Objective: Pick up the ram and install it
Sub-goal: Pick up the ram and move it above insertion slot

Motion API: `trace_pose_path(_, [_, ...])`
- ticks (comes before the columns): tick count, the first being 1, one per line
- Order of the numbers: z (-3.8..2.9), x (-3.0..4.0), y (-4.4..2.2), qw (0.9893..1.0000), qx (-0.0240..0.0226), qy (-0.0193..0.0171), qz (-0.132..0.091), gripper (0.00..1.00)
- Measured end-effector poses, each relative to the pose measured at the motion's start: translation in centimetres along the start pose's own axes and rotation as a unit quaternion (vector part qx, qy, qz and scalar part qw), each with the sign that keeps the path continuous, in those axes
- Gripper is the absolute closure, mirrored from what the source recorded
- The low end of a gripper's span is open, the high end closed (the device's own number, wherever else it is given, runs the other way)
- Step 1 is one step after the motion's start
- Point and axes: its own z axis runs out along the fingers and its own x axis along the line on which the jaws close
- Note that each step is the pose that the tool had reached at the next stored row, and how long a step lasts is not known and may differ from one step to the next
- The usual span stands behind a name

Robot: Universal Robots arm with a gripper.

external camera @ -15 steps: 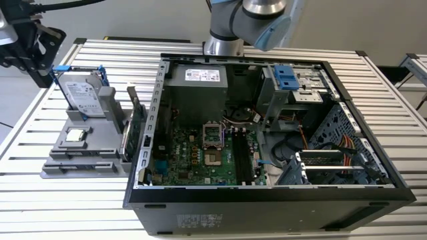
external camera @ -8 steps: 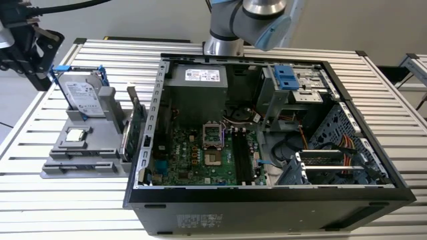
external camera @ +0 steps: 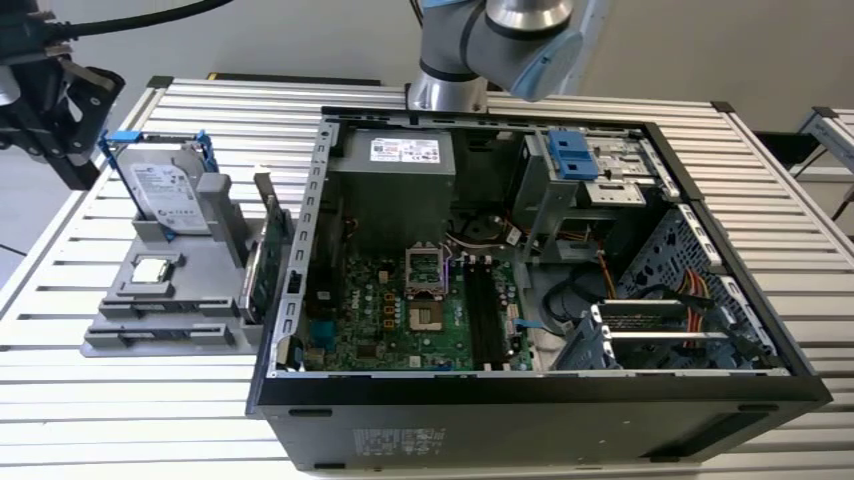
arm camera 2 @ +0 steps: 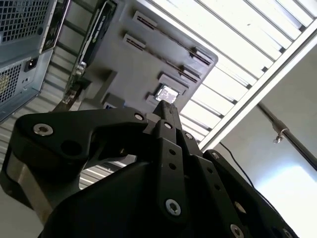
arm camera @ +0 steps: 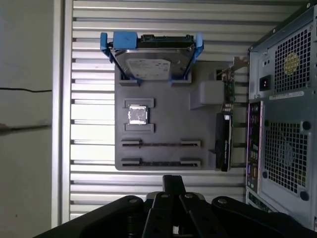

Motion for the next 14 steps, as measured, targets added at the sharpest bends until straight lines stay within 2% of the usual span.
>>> trace_pose_path(14, [-0.07, -0.08, -1.62, 1.0000, 0.0000, 0.0000, 0.000, 1.00])
